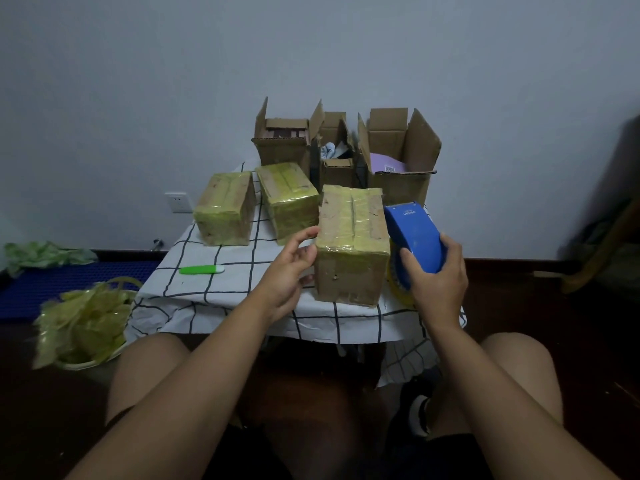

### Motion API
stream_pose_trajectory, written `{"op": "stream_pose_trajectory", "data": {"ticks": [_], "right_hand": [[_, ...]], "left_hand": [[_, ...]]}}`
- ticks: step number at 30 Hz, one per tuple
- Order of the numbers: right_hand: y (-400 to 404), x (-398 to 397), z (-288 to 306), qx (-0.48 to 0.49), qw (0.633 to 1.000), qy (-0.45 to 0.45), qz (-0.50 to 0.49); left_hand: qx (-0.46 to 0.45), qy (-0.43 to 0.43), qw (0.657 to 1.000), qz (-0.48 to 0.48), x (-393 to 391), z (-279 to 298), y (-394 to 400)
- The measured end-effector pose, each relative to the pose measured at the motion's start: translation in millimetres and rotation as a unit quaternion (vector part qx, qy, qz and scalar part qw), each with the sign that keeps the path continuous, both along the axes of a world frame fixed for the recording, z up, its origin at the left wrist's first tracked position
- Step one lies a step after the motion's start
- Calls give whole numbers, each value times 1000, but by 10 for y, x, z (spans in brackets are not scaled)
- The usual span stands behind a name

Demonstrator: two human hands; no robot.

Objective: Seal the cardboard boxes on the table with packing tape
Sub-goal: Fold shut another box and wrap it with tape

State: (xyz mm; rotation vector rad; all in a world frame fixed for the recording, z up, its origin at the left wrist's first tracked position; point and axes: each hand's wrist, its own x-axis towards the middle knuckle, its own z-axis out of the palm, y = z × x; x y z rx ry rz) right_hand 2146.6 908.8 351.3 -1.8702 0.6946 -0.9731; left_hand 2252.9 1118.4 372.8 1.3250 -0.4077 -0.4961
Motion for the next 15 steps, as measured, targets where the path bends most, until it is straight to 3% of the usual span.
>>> {"op": "stream_pose_trajectory", "data": {"ticks": [4,8,11,15], "right_hand": [[6,6,10,-2,1000,2,5],[1,-5,5,-7,1000,0,4],[-4,-13,-2,-8,1000,-1,3],[4,-21,-6,-9,1000,-4,7]], "left_hand": [[61,-101,990,79,-115,-57,-9],[106,-264,923,259,-292,-114,-80],[143,-365,872,293,-396,-191,-127],[195,-430,825,311,-372,-188,-98]]}}
